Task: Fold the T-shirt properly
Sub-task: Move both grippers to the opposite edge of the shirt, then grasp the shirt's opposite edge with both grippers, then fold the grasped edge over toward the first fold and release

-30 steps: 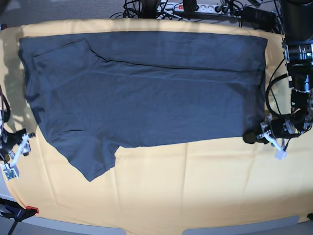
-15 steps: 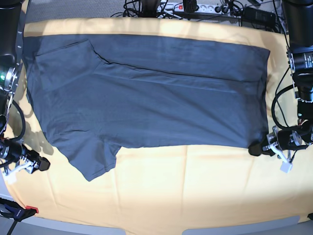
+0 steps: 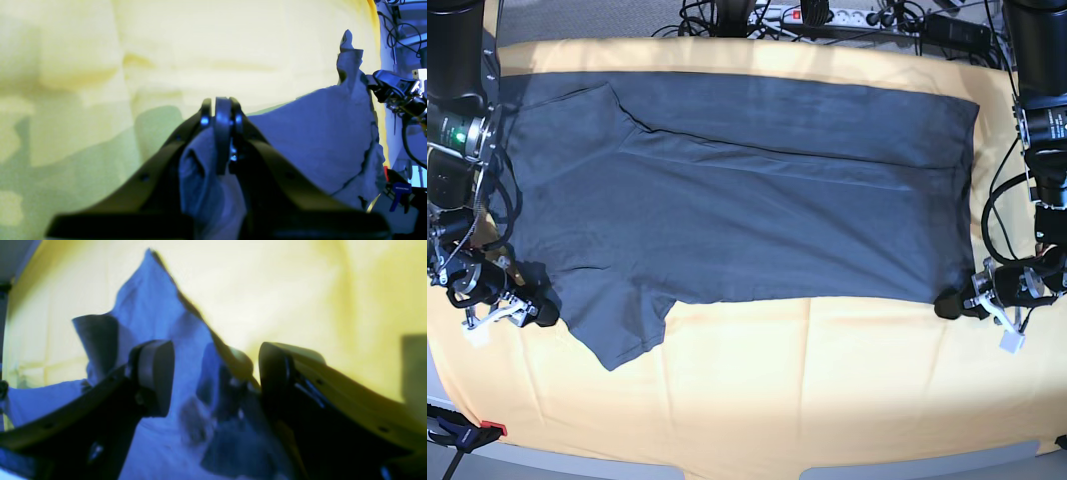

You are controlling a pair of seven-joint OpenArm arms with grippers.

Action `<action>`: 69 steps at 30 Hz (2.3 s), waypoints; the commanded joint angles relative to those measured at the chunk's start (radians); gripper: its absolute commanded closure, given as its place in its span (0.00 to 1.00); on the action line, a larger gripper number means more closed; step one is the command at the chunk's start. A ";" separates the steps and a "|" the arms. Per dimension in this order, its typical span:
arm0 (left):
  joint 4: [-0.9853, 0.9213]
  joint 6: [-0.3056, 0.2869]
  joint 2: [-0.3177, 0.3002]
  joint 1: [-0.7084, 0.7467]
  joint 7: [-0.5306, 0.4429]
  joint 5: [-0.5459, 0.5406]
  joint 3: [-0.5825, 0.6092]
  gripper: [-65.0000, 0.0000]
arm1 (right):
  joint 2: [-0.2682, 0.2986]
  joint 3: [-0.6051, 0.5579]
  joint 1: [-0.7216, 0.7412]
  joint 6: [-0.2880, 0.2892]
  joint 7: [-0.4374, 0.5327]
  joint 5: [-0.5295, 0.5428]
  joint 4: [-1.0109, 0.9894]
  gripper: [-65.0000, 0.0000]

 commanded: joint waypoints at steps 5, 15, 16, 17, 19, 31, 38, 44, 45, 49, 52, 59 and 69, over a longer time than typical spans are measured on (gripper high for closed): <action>0.015 -0.004 -0.021 -0.034 -0.018 -0.021 -0.006 1.00 | -0.027 -0.003 0.026 0.063 -0.035 -0.005 0.011 0.36; 0.015 -0.005 -0.021 -0.034 -0.021 -0.021 -0.006 1.00 | 0.026 -0.003 0.037 0.068 0.179 -0.017 0.013 1.00; 0.015 -0.006 -0.021 -0.034 -0.027 -0.021 -0.006 1.00 | 0.035 -0.003 0.043 0.068 0.200 -0.028 0.013 1.00; 0.015 -0.012 -0.021 -0.034 -0.033 -0.021 -0.006 1.00 | 0.042 -0.003 0.051 0.068 0.216 -0.054 0.013 1.00; 0.015 -0.026 -0.021 -0.034 -0.055 -0.021 -0.006 1.00 | 0.048 -0.003 0.078 0.068 0.224 -0.098 0.013 1.00; 0.015 -0.049 -0.010 -0.077 -0.344 0.177 -0.006 1.00 | 0.044 -0.003 0.173 0.068 0.263 -0.163 0.013 1.00; 0.023 -0.096 0.013 -0.137 -0.187 0.023 -0.006 1.00 | 0.045 -0.076 0.174 0.068 0.230 -0.159 0.013 1.00; 0.058 -0.096 0.006 -0.136 -0.048 -0.052 -0.006 1.00 | 0.064 -0.195 0.133 0.068 0.165 -0.110 0.151 1.00; 0.059 -0.096 0.001 -0.134 -0.026 -0.057 -0.006 1.00 | 0.070 -0.202 0.113 0.068 0.145 -0.110 0.195 1.00; 0.060 -0.096 -0.022 -0.118 0.112 -0.211 -0.006 1.00 | 0.090 -0.205 0.014 0.068 0.121 -0.087 0.335 1.00; 0.060 -0.096 -0.025 -0.114 0.234 -0.333 -0.006 1.00 | 0.104 -0.205 -0.040 0.068 0.121 -0.068 0.388 1.00; 0.063 -0.096 -0.039 -0.114 0.374 -0.347 -0.008 1.00 | 0.152 -0.205 -0.070 0.068 0.096 -0.060 0.423 1.00; 0.067 -0.096 -0.048 -0.078 0.374 -0.347 -0.008 1.00 | 0.155 -0.205 -0.069 0.068 0.058 -0.011 0.423 1.00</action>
